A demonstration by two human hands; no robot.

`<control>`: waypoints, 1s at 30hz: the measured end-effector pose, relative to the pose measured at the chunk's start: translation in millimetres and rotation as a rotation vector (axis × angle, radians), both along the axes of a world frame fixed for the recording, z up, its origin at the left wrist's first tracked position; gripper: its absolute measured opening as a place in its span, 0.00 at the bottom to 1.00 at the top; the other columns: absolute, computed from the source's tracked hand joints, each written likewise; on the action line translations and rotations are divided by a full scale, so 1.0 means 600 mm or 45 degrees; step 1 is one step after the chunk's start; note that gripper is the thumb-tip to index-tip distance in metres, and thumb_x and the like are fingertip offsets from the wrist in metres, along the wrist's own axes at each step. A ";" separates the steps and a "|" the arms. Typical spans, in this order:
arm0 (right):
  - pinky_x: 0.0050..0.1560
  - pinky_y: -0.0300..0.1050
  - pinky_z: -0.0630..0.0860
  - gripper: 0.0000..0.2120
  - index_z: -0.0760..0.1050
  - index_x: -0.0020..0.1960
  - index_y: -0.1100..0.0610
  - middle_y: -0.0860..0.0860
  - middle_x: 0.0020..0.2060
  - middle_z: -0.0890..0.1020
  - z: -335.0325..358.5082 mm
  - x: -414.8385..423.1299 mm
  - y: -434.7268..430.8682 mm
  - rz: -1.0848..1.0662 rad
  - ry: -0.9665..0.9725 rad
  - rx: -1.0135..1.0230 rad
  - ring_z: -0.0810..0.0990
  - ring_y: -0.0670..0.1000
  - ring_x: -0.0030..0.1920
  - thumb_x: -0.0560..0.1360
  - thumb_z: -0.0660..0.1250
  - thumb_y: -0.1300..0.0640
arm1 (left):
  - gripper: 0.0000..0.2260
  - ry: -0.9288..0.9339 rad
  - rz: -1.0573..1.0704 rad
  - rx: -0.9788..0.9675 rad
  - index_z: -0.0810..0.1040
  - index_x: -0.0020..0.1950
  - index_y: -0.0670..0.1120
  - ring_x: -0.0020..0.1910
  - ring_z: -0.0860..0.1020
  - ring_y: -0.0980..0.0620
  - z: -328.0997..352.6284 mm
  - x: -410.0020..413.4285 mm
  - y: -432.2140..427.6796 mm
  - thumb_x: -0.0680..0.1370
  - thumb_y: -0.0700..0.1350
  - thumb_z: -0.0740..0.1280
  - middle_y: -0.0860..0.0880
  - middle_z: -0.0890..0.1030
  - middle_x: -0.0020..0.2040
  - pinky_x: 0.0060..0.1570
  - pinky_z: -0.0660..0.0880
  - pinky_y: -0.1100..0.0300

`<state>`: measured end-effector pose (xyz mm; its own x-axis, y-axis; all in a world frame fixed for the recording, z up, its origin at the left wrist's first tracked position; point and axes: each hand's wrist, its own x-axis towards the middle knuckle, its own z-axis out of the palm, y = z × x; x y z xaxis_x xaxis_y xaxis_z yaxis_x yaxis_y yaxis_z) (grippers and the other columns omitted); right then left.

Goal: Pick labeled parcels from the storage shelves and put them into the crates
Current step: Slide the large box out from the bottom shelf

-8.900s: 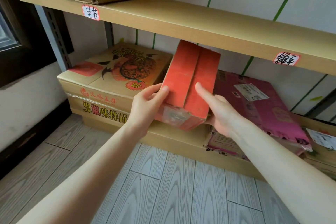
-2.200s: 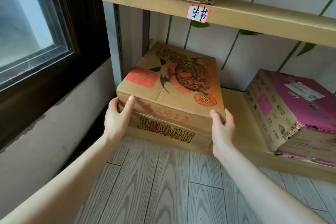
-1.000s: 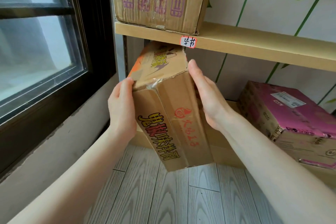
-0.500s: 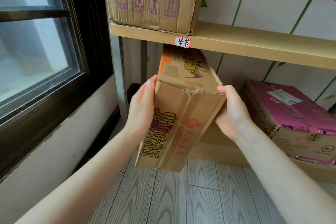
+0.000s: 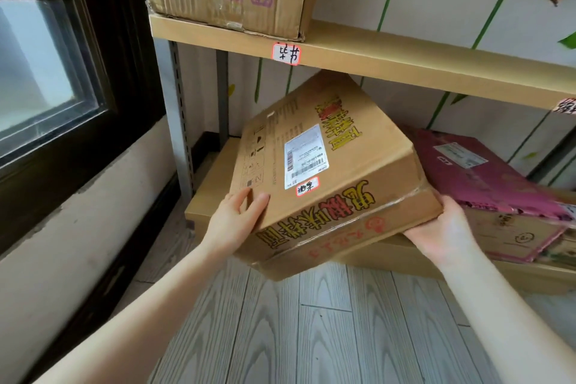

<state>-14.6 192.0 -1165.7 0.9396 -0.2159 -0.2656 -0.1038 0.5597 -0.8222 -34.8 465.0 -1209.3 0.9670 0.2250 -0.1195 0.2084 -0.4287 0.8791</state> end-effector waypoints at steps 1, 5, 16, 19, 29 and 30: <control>0.30 0.41 0.80 0.14 0.73 0.54 0.55 0.53 0.40 0.83 -0.014 -0.005 0.000 -0.036 0.016 0.011 0.83 0.46 0.30 0.81 0.48 0.59 | 0.29 0.012 0.057 -0.016 0.62 0.74 0.51 0.72 0.63 0.49 -0.003 0.000 0.004 0.76 0.61 0.60 0.49 0.65 0.74 0.69 0.61 0.55; 0.58 0.50 0.74 0.18 0.65 0.67 0.57 0.60 0.62 0.76 -0.076 -0.028 0.012 -0.027 0.164 -0.115 0.77 0.51 0.40 0.81 0.46 0.64 | 0.32 0.009 0.323 -0.257 0.64 0.72 0.46 0.64 0.71 0.48 -0.012 0.004 0.024 0.73 0.59 0.67 0.47 0.71 0.68 0.59 0.68 0.57; 0.66 0.50 0.66 0.13 0.74 0.55 0.59 0.53 0.57 0.76 -0.133 -0.024 0.044 0.005 0.534 -0.622 0.73 0.55 0.59 0.80 0.52 0.64 | 0.16 -0.149 0.462 -0.560 0.79 0.56 0.47 0.43 0.79 0.53 -0.037 0.008 0.076 0.71 0.51 0.72 0.49 0.82 0.48 0.39 0.74 0.61; 0.67 0.53 0.63 0.13 0.69 0.40 0.53 0.59 0.63 0.74 -0.135 -0.010 0.053 0.102 0.584 -0.707 0.71 0.54 0.58 0.81 0.52 0.60 | 0.12 -0.255 0.473 -0.517 0.79 0.54 0.49 0.42 0.78 0.57 -0.029 0.009 0.089 0.72 0.50 0.71 0.52 0.81 0.45 0.40 0.74 0.64; 0.58 0.41 0.70 0.21 0.67 0.70 0.54 0.51 0.59 0.76 -0.138 0.028 0.143 -0.145 0.339 -0.372 0.74 0.50 0.57 0.80 0.50 0.66 | 0.15 -0.280 0.508 -0.513 0.79 0.57 0.50 0.50 0.79 0.52 -0.015 0.045 0.142 0.72 0.51 0.71 0.50 0.81 0.52 0.48 0.76 0.60; 0.61 0.42 0.71 0.20 0.68 0.69 0.54 0.53 0.62 0.76 -0.145 0.034 0.145 -0.149 0.358 -0.290 0.75 0.51 0.58 0.81 0.51 0.66 | 0.16 -0.265 0.512 -0.509 0.79 0.58 0.50 0.51 0.79 0.51 -0.018 0.048 0.146 0.72 0.51 0.71 0.49 0.81 0.53 0.49 0.76 0.59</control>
<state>5.7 279.1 -1252.5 0.8024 -0.4009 -0.4420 -0.2889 0.3872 -0.8756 -5.9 552.5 -1220.1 0.8277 0.5543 -0.0875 0.0919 0.0199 0.9956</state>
